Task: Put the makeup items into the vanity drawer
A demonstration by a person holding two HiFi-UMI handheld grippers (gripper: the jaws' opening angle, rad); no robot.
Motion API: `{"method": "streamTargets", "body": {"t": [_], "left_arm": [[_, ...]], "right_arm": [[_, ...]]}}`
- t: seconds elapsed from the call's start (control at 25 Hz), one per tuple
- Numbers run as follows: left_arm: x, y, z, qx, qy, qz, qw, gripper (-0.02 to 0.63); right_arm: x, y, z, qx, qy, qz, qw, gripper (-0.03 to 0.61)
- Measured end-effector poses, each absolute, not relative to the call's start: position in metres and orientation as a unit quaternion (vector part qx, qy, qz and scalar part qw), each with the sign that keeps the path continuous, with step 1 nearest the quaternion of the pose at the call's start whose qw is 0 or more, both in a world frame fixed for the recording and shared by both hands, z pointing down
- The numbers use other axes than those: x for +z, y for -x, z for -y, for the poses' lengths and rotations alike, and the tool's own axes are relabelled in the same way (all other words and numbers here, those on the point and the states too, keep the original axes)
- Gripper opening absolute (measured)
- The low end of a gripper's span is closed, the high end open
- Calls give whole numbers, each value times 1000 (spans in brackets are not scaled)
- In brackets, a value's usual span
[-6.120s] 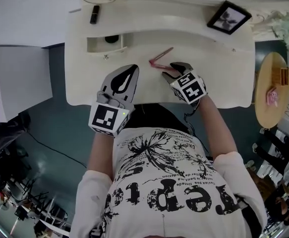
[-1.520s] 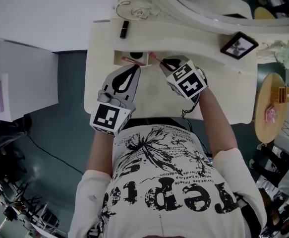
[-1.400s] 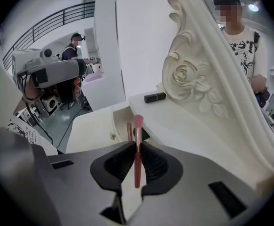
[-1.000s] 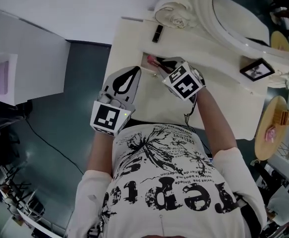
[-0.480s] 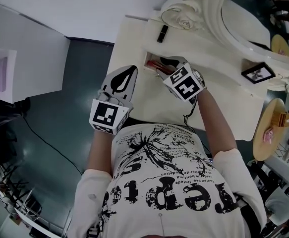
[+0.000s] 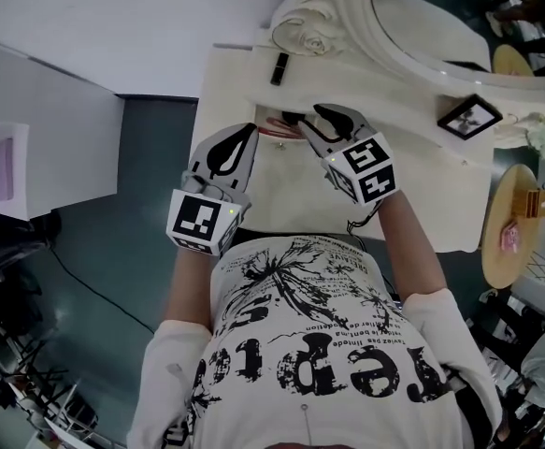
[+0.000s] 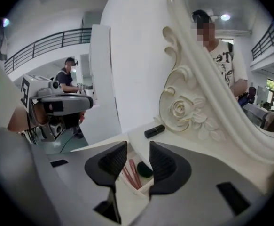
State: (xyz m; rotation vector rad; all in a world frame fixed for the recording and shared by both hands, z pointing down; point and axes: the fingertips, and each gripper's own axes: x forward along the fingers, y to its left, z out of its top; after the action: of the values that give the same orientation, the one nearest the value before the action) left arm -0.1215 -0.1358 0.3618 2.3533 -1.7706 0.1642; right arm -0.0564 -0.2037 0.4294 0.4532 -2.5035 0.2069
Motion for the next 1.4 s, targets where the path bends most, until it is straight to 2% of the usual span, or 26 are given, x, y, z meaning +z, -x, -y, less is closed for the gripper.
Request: {"method": "streamTargets", "body": {"t": [0.08,0.24,0.44,0.64,0.88,1.4], "left_arm": [[354,115,138,57,-800,591,87,14],[339,105,148,59,-810,580,69,14],[319,93,153,59,-818,570,51,14],[303,86,157,60,-825,560,35,14],[293,82,159,55,-827,559,26,14],[298,93,157,48,-818,572,35,14]], "right_arm": [[408,48,206,73,-189,947,250,154],[369,28,212,57,-230,954,182,73],[328,0,213,33,-284,952,107,14],[305,-17,204,17,-298,952,64,14],[299,-28,203,5,-311,949,50,12],[316,-18,204,10,-305,950,72,11]]}}
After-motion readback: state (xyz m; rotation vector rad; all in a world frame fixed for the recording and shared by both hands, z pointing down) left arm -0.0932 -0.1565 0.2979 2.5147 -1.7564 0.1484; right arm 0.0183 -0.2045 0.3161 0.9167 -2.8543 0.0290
